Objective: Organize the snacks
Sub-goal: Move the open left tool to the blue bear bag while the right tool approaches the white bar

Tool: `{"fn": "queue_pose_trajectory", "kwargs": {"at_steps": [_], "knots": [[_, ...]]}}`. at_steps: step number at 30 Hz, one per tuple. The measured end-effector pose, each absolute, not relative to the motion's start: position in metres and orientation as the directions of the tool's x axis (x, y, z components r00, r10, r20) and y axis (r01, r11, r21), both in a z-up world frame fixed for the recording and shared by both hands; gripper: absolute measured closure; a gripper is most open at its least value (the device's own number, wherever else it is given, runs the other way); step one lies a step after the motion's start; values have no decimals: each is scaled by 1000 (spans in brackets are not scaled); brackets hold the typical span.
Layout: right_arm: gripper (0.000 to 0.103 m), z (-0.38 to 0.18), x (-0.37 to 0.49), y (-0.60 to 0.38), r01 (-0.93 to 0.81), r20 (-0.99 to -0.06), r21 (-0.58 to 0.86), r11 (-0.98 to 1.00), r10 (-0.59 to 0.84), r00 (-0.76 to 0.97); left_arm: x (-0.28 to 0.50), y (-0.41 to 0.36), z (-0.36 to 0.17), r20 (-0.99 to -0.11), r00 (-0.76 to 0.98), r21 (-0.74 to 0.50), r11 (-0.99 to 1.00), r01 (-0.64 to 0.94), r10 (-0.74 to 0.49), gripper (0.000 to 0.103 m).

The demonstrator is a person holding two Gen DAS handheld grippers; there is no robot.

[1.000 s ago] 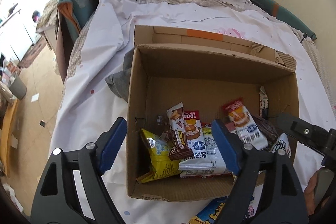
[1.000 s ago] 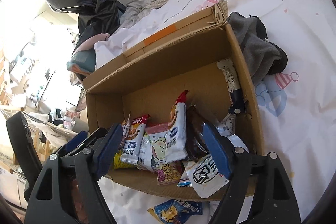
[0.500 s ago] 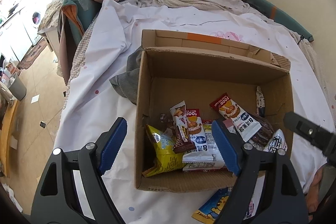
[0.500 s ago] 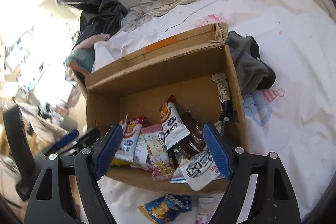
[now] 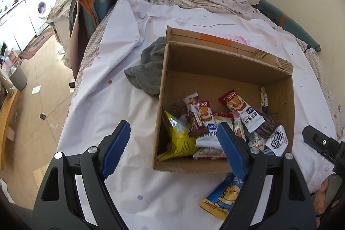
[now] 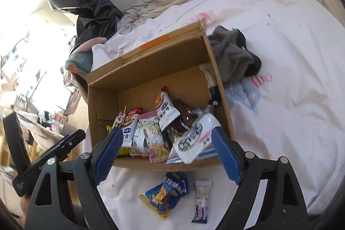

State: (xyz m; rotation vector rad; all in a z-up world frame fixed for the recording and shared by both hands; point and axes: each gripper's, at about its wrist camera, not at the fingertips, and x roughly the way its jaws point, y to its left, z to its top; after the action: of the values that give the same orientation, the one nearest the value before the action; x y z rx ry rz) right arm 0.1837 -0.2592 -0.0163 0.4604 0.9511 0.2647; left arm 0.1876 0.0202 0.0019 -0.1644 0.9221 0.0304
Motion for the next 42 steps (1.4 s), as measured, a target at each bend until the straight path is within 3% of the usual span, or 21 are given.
{"fn": "queue_pose_trajectory", "kwargs": {"at_steps": [9,21,29,37,40,42], "knots": [[13,-19,151,-271,36,-699,492,870,369,613,170,20,-1,-806,589,-148,984,-102,-60,23],[13,-59,129,-271,66,-839,364,929,296,457,151,-3,-29,-861,500,-125,992,-30,-93,23],[13,-75,128,-284,124,-879,318,940,243,410,151,-63,-76,-927,323,-146,977,154,-189,23],[13,-80,129,-295,162,-890,311,936,227,396,146,-123,-123,-964,218,-66,931,359,-153,23],[13,-83,131,-294,164,-897,300,940,220,383,145,-126,-129,-968,214,-44,932,360,-128,26],[13,-86,133,-292,163,-904,287,944,211,371,144,-124,-131,-969,231,-2,939,345,-87,37]]}}
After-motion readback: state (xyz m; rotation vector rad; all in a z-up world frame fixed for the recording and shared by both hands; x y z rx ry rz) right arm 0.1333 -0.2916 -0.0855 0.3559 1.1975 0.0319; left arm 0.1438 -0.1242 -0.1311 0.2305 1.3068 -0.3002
